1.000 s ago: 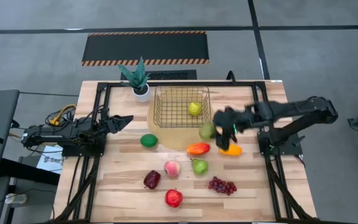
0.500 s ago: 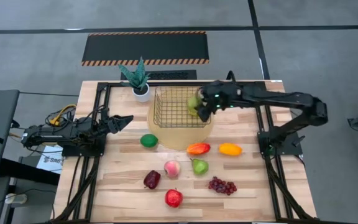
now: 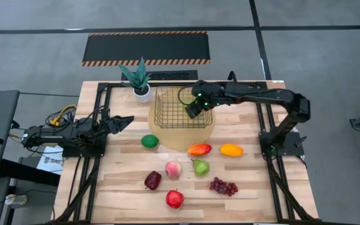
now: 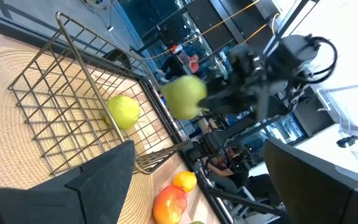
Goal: Build produce basket
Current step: Put the right green pear into the wire basket, then put the pink peach into the wire basket
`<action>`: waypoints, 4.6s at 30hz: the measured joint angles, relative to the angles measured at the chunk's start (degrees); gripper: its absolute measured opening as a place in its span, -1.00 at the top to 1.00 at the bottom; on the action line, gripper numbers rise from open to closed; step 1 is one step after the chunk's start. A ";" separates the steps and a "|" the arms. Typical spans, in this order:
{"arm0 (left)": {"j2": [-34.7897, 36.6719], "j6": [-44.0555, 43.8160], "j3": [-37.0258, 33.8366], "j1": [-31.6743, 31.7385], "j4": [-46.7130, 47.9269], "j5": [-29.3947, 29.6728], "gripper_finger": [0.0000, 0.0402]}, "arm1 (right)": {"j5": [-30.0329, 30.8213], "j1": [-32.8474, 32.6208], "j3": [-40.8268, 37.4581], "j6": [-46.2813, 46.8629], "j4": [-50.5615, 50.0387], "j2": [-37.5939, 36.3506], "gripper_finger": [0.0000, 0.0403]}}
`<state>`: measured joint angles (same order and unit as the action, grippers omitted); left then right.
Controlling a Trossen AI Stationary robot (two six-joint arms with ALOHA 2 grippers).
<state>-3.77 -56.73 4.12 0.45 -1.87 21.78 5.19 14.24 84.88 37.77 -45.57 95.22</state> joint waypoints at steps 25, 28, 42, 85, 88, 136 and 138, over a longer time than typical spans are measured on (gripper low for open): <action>0.02 -0.02 0.00 0.02 0.31 0.02 -0.70 | -2.65 0.55 0.26 2.10 -5.90 9.18 -0.25; 0.01 -0.05 0.00 0.00 0.35 0.02 -0.70 | -2.68 0.88 0.26 2.08 -6.09 9.18 -0.33; 0.02 -0.07 0.00 0.00 1.22 0.02 -0.70 | -3.61 0.93 0.26 -0.34 -7.41 9.16 -0.46; 0.02 -1.40 -0.02 0.00 1.40 -6.51 -0.70 | -1.26 -35.79 27.33 -7.09 -26.56 10.07 -0.47; 0.02 -0.79 -0.02 0.00 1.56 -6.55 -0.70 | -0.71 -35.36 27.23 -9.99 -20.85 11.92 -0.47; 0.01 -1.69 -0.02 -0.02 2.59 -15.52 -0.70 | -2.42 -29.29 27.25 -41.11 -3.01 33.62 -0.85; 0.02 -1.44 -0.02 0.00 2.58 -15.50 -0.70 | -2.39 -28.87 27.32 -41.13 -3.09 33.60 -0.85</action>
<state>-3.75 -58.17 4.10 0.45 0.71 6.28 2.80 -14.63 112.20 -3.36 -48.67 128.81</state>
